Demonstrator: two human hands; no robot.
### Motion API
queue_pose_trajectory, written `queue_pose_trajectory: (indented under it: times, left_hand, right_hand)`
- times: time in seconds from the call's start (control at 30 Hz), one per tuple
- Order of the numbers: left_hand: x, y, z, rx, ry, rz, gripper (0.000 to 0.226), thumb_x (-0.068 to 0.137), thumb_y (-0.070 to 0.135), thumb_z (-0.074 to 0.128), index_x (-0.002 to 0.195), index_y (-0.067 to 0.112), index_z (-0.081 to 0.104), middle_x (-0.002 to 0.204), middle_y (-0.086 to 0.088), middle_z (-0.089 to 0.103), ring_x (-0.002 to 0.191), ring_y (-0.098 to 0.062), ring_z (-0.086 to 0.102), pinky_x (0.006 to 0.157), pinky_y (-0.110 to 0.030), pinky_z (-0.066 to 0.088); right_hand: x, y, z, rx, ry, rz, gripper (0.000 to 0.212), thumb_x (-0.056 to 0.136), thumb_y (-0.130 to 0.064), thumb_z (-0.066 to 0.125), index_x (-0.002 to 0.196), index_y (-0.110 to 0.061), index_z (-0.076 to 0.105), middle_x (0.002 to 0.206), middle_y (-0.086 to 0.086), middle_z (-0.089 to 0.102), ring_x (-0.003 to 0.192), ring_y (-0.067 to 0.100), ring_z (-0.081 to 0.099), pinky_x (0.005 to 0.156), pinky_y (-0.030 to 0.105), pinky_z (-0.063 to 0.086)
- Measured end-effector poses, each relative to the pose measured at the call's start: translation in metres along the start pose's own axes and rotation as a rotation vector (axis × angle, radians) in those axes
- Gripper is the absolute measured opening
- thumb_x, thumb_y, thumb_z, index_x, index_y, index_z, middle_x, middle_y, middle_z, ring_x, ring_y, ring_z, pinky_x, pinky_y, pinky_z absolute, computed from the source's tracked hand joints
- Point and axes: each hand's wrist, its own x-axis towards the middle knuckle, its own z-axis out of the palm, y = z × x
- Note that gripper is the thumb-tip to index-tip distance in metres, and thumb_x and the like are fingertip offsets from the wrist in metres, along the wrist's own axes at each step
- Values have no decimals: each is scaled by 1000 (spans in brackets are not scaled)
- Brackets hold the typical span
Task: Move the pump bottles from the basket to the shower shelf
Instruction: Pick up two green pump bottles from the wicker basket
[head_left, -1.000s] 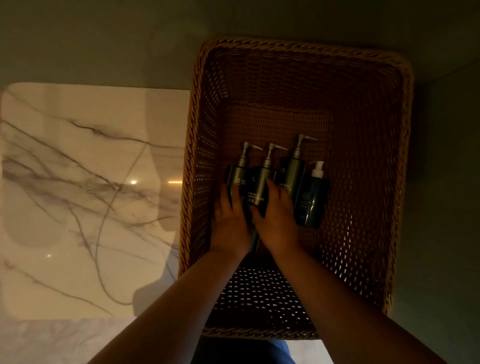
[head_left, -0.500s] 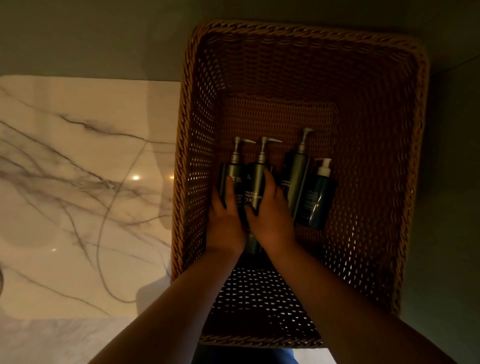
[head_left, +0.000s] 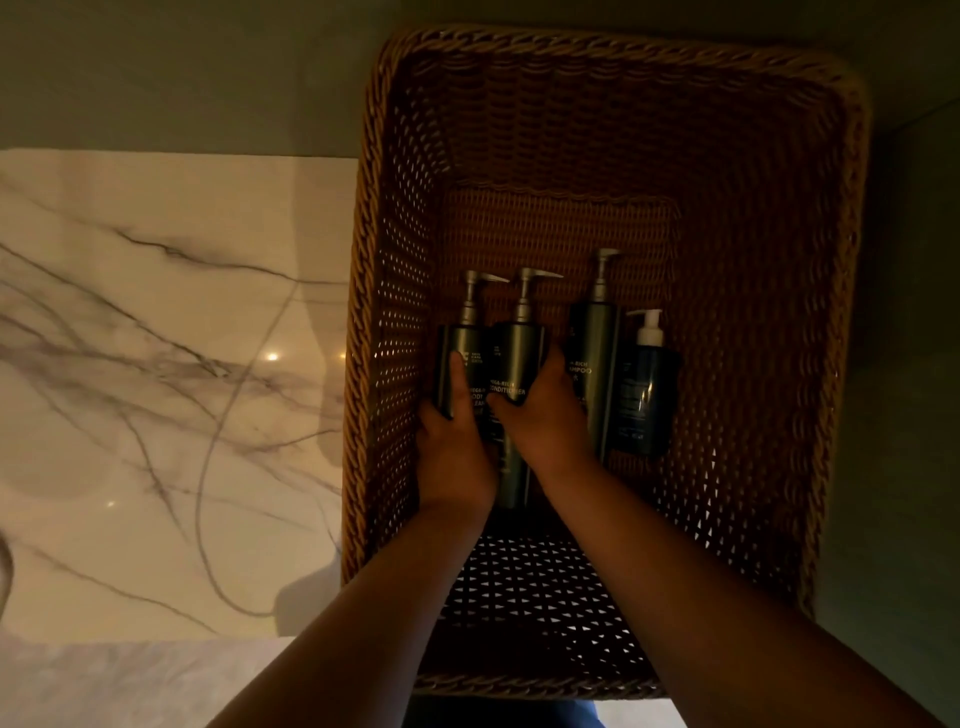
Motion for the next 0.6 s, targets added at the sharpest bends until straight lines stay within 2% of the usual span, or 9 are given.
queue_pose_trajectory:
  times: [0.1,0.2,0.3,0.4,0.5,0.6]
  left_hand:
    - [0,-2,-1,-39,-13,18,90,93,19,50,132,40,-28,150,-21,9,136,-32,21,111,-37,18]
    - [1,-5,-5,-115,-35,20,91,93,20,51,128,41,-31,149,-23,13,135,-34,24,111,-44,24]
    - [-1,-6,-9,-178,-44,6,95,91,21,55,129,39,-31,145,-25,20,131,-37,30,106,-46,32]
    - [-6,-8,-9,-212,-40,42,97,89,21,56,129,41,-31,146,-24,20,132,-36,30,107,-46,31]
    - [-16,-10,-15,-283,-23,90,98,89,19,56,128,45,-30,144,-22,24,129,-34,34,106,-46,34]
    - [-30,-7,-26,-312,-21,123,99,89,22,55,128,50,-32,146,-20,20,128,-34,35,106,-43,35]
  right_hand:
    - [3,2,0,24,-34,13,83,78,-22,74,144,-15,25,127,8,54,103,16,58,68,15,44]
    - [6,5,-3,67,-94,0,79,71,-18,77,138,-18,35,118,1,59,87,3,56,56,5,37]
    - [6,10,-7,101,-146,6,84,68,-19,79,139,-19,34,115,-4,58,88,3,55,60,9,37]
    - [1,14,-12,111,-168,8,83,67,-21,79,137,-20,35,101,-15,55,86,-1,54,64,14,39]
    - [-7,13,-18,156,-183,-29,72,66,-16,79,128,-22,43,102,-12,58,93,3,57,75,20,44]
    - [-17,10,-30,181,-206,-97,57,68,-11,79,113,-31,50,103,-11,61,94,-3,58,77,18,45]
